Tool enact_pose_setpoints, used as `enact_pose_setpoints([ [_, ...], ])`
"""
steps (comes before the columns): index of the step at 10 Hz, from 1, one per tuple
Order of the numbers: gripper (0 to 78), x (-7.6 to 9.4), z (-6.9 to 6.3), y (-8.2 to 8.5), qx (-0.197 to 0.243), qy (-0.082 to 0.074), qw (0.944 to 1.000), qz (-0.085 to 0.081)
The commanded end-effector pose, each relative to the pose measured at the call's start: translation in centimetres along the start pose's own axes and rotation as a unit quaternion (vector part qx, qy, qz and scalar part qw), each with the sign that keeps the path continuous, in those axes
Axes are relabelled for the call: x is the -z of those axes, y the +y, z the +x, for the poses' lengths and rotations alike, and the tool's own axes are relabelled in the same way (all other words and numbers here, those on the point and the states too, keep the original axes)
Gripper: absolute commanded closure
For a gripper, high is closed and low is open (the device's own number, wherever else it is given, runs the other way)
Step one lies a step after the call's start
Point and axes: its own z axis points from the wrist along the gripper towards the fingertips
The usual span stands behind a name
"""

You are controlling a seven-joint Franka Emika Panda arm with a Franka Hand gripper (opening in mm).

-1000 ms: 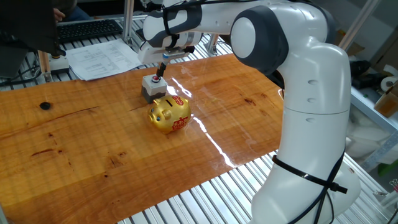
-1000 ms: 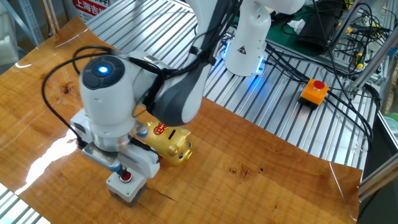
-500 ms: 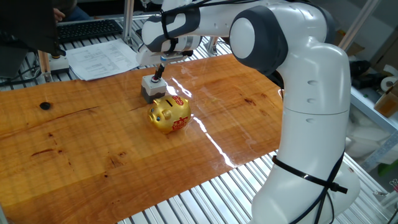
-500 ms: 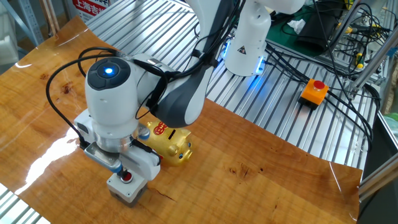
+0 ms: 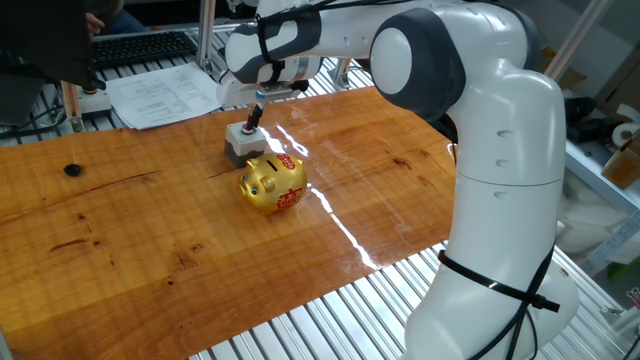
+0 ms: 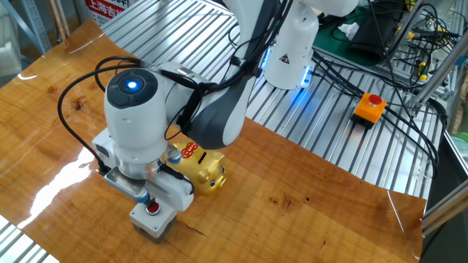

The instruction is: Drop coins into a piggy bank

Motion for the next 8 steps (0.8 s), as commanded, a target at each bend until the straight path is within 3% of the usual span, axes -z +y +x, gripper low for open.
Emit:
enact_pose_setpoints([
  [1, 76.4, 2.6, 0.5, -0.2, 0.001, 0.028, 0.9995, 0.012],
  [8, 76.4, 4.7, 1.0, -0.6, -0.004, 0.041, 0.9991, 0.011],
])
